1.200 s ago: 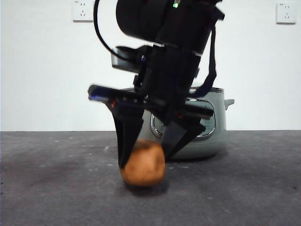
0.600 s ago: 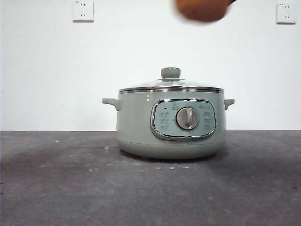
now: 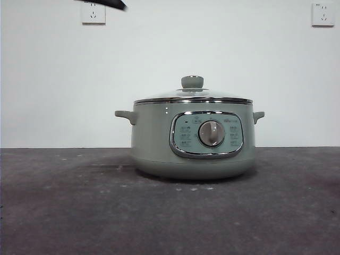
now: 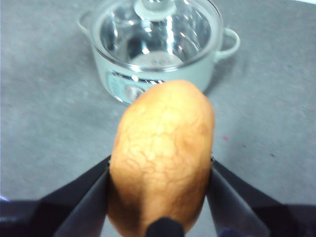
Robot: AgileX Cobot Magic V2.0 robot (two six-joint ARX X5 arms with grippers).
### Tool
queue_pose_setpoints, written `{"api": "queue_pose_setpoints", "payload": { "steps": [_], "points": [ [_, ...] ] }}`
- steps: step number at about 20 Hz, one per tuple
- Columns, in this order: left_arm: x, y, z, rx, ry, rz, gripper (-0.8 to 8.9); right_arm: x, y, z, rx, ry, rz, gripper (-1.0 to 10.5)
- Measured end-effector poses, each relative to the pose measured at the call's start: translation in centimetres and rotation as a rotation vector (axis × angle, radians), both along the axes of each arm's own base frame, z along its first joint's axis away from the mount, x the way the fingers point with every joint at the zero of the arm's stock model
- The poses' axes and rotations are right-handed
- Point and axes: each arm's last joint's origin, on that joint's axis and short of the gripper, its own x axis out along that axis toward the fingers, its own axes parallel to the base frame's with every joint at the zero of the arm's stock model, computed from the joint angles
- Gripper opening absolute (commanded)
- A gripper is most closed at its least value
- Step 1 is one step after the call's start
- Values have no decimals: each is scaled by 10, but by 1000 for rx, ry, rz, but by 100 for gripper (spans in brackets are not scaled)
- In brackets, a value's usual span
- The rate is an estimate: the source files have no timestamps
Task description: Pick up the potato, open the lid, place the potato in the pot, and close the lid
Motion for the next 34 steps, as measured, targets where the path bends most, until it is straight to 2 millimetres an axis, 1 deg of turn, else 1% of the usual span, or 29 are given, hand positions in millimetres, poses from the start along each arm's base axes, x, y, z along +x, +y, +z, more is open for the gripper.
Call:
{"api": "queue_pose_setpoints", "payload": {
  "steps": [2,5,7,9,11,17,20,22,23,28,29,31,33,34],
  "points": [
    [22,-22,-9,43,-17,-4,660,-1,-2,0,-3,0,-3,-10],
    [55,-51,-31,120,-9,-6,660,-3,-5,0,3,-2,-4,-10],
    [73,-66,-44,145,-12,-13,660,-4,-6,1,4,-3,-4,-10],
    [88,-75,-54,146,-33,-14,660,-5,-7,5,17,-12,-4,-10],
    [97,-80,-65,142,-47,-13,660,-5,-8,8,27,-19,-5,-10],
    [114,-91,-93,149,-37,-14,660,-7,-12,20,48,-63,-34,-10],
    [116,-93,-98,151,-33,-15,660,-8,-13,19,43,-62,-37,-10],
    [118,-93,-100,151,-33,-14,642,-8,-13,19,44,-62,-38,-10],
    [118,-93,-101,149,-35,-14,586,-8,-13,19,43,-63,-39,-10],
    [119,-94,-99,139,-51,-14,212,-7,-13,19,36,-68,-50,-10],
    [119,-94,-99,139,-51,-15,166,-7,-14,19,32,-71,-55,-10],
    [118,-95,-100,137,-44,-27,115,-7,-14,19,23,-76,-66,-10],
    [116,-96,-101,140,-33,-36,115,-7,-14,19,22,-76,-68,-10],
    [116,-96,-100,142,-30,-37,83,-7,-14,19,21,-76,-68,-10]
  ]
}}
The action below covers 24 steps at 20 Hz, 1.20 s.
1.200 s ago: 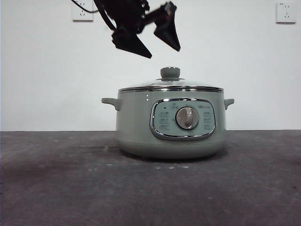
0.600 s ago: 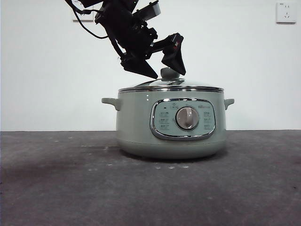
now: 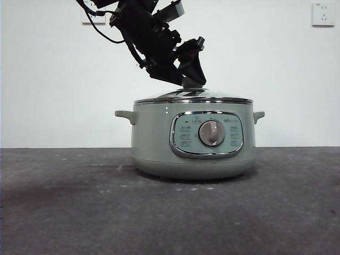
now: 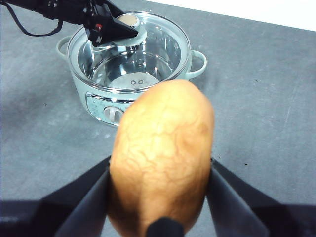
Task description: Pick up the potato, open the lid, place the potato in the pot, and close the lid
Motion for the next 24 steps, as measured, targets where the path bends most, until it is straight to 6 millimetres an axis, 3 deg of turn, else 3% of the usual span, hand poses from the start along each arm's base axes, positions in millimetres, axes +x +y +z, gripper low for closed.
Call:
{"api": "queue_pose_setpoints", "payload": {
  "steps": [2,10,14,16,19,22,24],
  "points": [
    [0,0,0,2,3,0,-10,0,0,-1,-6,4,0,-10],
    [0,1,2,5,7,1,-8,0,0,-1,-8,5,0,-10],
    [-1,4,14,15,24,7,-8,0,0,-1,-9,5,0,-10],
    [-7,9,30,4,4,10,-8,0,0,-1,-8,5,0,-10],
    [-23,25,70,-42,-76,29,-8,2,2,1,8,-8,1,-10],
    [-45,52,112,-75,-133,57,-8,10,14,5,19,-48,19,-11],
    [-59,73,128,-67,-120,87,-8,19,27,8,16,-78,41,-11]
  ]
}}
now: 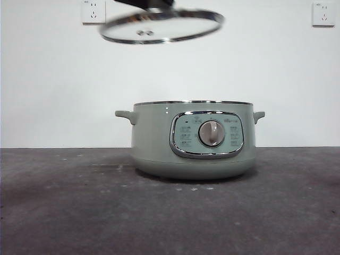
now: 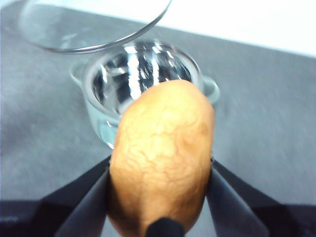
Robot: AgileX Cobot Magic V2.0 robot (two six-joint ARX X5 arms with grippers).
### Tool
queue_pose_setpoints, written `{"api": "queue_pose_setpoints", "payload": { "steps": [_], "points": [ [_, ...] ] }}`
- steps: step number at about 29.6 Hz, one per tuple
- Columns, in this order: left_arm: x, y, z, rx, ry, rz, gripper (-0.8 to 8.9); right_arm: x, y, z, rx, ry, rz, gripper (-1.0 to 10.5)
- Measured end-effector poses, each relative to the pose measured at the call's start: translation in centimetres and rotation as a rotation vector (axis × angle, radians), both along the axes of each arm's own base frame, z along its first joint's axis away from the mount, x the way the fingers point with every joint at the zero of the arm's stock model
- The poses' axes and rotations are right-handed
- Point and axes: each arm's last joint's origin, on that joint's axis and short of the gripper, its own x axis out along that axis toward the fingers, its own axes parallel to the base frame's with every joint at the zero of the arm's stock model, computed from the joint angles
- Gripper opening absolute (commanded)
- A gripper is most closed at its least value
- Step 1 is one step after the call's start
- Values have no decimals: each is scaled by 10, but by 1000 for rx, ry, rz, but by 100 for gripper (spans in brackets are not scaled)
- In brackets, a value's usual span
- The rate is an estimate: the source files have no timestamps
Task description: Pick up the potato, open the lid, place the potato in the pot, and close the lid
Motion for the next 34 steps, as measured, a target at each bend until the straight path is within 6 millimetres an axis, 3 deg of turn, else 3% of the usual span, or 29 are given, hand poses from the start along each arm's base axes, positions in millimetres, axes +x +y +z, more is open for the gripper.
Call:
{"api": "queue_pose_setpoints", "payload": {
  "steps": [6,12,16,20,26,30,34],
  "points": [
    [-36,64,24,45,77,127,-6,47,48,-1,2,-25,116,-11],
    [-79,94,40,27,35,165,-6,103,57,3,60,34,157,-11],
    [-106,107,31,27,37,186,-6,149,66,9,84,96,204,-11],
    [-131,114,7,40,73,189,-6,193,86,2,30,177,214,-11],
    [-174,126,-19,41,89,190,-6,259,122,-31,-81,316,237,-12],
    [-205,134,-13,12,23,196,-6,307,142,-75,-131,404,232,-12],
    [-218,138,-13,14,31,197,-6,329,150,-123,-203,497,206,-12]
  ]
}}
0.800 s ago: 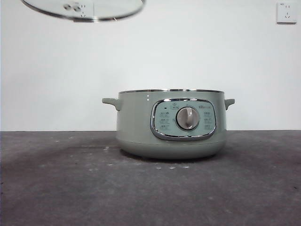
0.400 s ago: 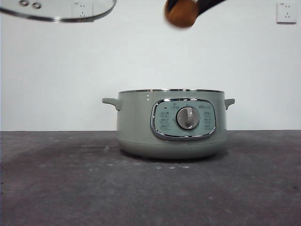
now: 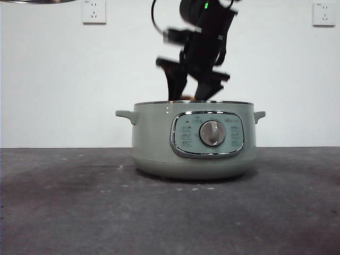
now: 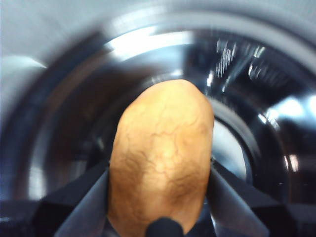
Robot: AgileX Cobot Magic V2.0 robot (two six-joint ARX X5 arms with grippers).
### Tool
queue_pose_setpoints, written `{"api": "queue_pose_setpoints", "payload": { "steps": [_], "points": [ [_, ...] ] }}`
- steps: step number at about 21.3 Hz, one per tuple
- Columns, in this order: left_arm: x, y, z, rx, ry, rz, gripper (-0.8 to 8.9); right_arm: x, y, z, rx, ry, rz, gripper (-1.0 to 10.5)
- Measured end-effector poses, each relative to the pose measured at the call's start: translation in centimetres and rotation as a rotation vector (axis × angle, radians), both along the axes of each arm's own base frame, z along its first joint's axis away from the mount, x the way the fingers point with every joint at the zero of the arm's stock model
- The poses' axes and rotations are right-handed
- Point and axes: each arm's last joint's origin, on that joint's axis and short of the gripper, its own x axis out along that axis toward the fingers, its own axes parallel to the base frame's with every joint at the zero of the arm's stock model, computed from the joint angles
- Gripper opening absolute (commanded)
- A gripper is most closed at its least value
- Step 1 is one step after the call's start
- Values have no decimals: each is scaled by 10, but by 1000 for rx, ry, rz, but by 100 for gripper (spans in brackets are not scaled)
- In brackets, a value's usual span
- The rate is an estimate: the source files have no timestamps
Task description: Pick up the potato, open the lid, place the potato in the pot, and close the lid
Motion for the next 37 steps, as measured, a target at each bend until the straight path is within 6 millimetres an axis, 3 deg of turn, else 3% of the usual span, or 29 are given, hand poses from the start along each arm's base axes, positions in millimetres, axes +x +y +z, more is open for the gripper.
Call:
{"api": "queue_pose_setpoints", "payload": {
  "steps": [2,9,12,13,15,18,21,26,31,34,37],
  "points": [
    [-3,1,0,-1,-6,0,-6,5,2,-15,-47,11,0,-12],
    [-4,1,1,-2,-8,0,-6,13,3,-38,-109,35,0,-11],
    [-4,1,0,0,-2,0,-6,14,3,-37,-112,30,-4,13],
    [-4,1,0,0,-1,0,-6,14,3,-37,-112,30,-4,122],
    [-4,1,0,0,-2,0,-6,14,3,-37,-112,29,-4,506],
    [-4,1,0,0,-2,0,-6,15,3,-30,-111,29,-8,505],
    [-4,1,0,0,-1,0,-6,13,2,9,-92,8,-12,504],
    [-2,1,1,-2,-6,0,-6,-15,-12,78,-41,43,-12,504],
    [7,-2,1,-4,-15,0,-6,-77,-46,164,49,-94,-11,501],
    [20,-6,1,-7,-23,-3,-6,-105,-64,195,98,-174,-12,501],
    [34,-14,2,-14,-42,-30,-6,-145,-86,223,151,-234,1,501]
  ]
}}
